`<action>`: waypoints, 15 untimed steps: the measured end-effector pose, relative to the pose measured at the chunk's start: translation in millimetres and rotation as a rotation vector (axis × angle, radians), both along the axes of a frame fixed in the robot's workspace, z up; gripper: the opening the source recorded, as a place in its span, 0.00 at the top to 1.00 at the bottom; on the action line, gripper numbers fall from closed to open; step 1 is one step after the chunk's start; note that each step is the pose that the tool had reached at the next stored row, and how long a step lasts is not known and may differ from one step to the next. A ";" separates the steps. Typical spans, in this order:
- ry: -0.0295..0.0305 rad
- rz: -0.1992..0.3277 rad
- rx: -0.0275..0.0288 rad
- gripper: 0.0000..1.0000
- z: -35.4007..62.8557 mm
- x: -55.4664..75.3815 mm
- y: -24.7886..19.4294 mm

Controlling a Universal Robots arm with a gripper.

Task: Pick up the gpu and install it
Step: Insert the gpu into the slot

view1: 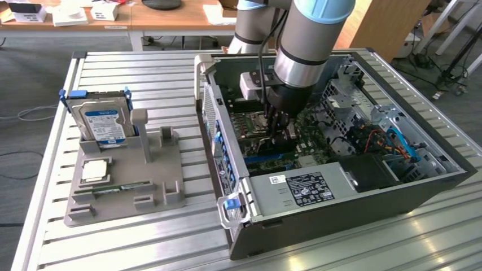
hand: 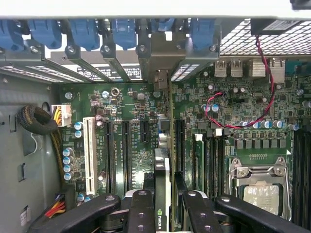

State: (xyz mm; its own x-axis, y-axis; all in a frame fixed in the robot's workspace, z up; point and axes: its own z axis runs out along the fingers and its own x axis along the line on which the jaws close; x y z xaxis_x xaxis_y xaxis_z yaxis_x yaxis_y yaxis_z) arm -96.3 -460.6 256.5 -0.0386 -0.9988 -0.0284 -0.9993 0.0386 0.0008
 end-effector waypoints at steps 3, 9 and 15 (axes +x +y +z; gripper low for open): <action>0.0000 -0.004 0.0000 0.73 0.0 0.0 0.0; 0.0000 -0.013 -0.0001 0.73 -0.1 0.0 0.0; 0.0000 -0.019 0.0001 0.73 -0.2 0.0 0.0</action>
